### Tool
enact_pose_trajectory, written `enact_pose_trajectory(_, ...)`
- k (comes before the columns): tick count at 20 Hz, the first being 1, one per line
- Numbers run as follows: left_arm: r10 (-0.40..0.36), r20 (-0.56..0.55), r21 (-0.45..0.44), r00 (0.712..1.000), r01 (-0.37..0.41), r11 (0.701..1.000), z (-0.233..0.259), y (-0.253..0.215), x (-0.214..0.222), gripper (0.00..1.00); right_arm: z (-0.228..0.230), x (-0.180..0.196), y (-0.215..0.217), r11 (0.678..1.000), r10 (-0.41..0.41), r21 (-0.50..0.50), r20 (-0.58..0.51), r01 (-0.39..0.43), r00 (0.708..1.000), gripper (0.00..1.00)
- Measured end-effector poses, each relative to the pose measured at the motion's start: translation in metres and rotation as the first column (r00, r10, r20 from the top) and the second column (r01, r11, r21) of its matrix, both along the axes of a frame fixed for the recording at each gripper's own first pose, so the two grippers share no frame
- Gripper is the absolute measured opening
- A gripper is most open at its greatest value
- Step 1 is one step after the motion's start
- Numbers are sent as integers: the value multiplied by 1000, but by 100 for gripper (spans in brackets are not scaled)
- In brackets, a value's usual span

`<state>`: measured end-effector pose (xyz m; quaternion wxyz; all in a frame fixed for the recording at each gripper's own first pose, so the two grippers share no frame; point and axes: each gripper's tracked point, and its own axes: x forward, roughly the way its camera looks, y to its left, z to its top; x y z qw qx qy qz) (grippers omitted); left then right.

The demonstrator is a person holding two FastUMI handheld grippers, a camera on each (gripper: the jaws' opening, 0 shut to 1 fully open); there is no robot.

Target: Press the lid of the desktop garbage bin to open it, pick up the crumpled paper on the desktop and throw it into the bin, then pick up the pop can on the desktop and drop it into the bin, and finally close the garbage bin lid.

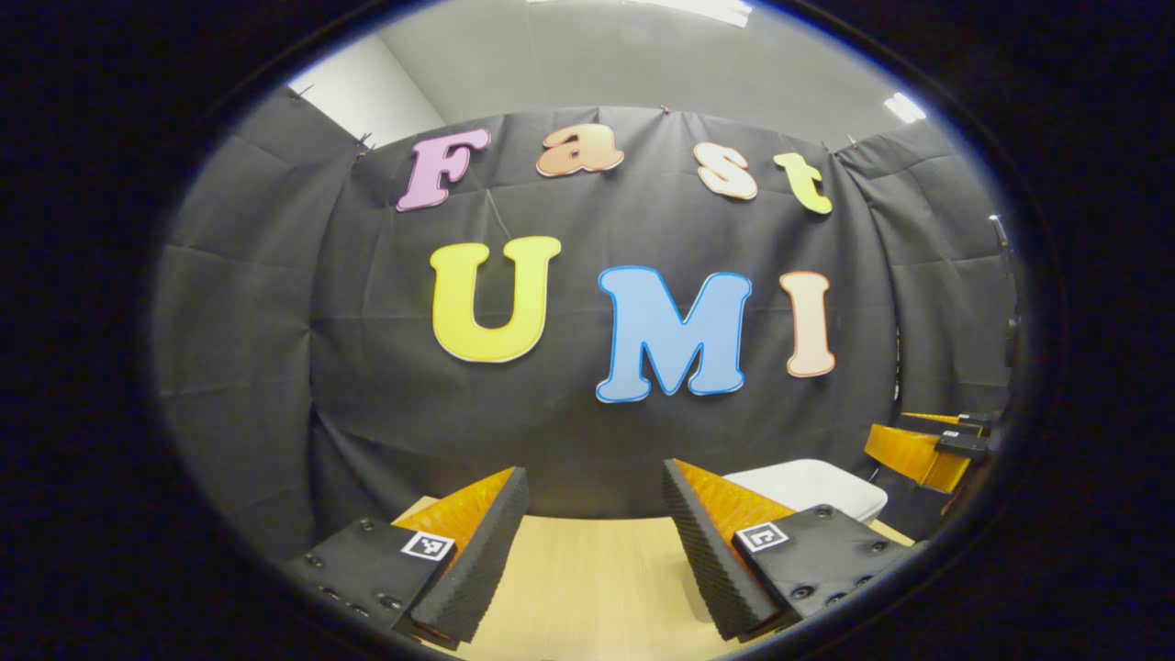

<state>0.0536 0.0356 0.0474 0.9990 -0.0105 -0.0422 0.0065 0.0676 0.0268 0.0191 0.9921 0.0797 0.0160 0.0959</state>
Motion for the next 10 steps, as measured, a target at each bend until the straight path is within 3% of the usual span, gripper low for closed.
enact_pose_trajectory(5,-39,56,-13,998,39,999,43,-2,-11,100,17,-8,0,1000,-17,-15,40,17,999,86)
enact_pose_trajectory(10,-103,39,-16,994,103,995,37,-11,-16,95,21,-21,-6,997,-65,-41,47,67,997,86)
